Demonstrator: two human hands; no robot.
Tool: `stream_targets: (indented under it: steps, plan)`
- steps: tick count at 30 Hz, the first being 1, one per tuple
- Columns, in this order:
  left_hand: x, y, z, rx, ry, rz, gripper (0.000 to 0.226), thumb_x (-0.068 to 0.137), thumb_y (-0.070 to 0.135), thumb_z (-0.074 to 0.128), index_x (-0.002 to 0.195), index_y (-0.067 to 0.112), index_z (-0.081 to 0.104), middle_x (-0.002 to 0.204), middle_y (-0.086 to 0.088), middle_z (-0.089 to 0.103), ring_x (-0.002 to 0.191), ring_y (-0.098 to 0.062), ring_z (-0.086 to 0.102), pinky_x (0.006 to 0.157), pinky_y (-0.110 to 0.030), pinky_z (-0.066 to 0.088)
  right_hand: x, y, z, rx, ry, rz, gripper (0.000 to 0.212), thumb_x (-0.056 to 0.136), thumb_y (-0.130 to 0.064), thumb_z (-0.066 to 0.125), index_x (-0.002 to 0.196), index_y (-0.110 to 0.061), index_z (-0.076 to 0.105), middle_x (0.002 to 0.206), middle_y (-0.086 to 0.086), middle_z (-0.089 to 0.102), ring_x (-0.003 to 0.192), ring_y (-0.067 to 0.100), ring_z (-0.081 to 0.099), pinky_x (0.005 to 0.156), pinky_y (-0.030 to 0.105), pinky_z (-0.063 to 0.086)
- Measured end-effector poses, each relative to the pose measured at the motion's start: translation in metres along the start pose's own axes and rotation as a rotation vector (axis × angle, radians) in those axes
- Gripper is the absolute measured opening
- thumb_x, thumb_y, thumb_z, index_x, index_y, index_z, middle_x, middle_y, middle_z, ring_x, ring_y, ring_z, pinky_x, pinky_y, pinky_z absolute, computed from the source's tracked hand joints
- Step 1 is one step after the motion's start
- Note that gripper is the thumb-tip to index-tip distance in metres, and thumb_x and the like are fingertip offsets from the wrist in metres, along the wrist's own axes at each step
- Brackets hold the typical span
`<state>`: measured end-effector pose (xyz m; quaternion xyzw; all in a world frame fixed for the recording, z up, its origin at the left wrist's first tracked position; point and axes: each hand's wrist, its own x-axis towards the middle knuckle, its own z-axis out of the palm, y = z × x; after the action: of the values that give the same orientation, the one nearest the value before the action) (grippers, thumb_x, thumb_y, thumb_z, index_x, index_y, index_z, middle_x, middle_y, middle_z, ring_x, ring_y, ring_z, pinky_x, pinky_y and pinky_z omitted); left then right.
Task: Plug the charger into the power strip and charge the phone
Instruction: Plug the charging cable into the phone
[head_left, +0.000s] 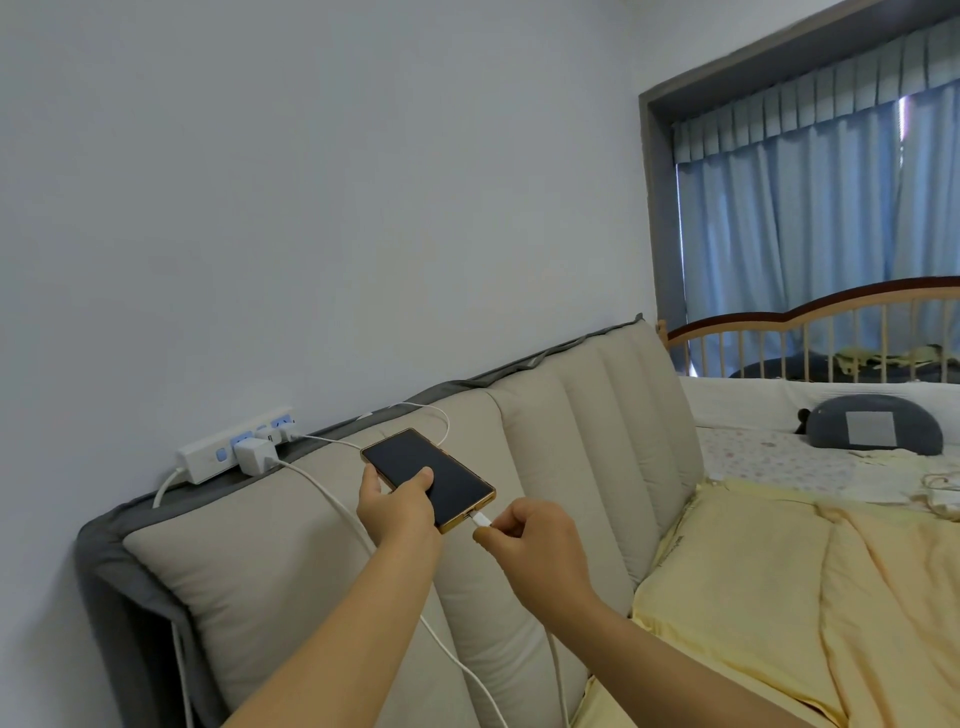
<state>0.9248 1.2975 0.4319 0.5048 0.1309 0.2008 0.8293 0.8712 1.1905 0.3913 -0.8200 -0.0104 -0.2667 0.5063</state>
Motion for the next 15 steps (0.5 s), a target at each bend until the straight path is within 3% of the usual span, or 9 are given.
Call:
stream_targets:
  steps: [6, 15]
  plan:
    - [0.0025, 0.0019, 0.0031, 0.016, -0.018, 0.026, 0.074, 0.082, -0.004, 0.069, 0.145, 0.023, 0.042, 0.132, -0.010, 0.059, 0.113, -0.037, 0.060, 0.085, -0.053, 0.057, -0.0014, -0.0041, 0.0013, 0.037, 0.001, -0.012, 0.015, 0.081, -0.023, 0.070, 0.078, -0.008, 0.069, 0.073, 0.008, 0.069, 0.069, 0.024, 0.064, 0.067, 0.037, 0.056]
    - [0.0062, 0.0012, 0.0052, -0.001, -0.031, -0.006, 0.071, 0.082, -0.004, 0.069, 0.143, 0.019, 0.044, 0.130, -0.012, 0.060, 0.103, -0.032, 0.062, 0.072, -0.041, 0.058, 0.0009, -0.0066, -0.0063, 0.057, 0.031, -0.009, 0.014, 0.081, -0.024, 0.069, 0.073, -0.013, 0.066, 0.064, -0.003, 0.060, 0.061, 0.012, 0.054, 0.062, 0.033, 0.051]
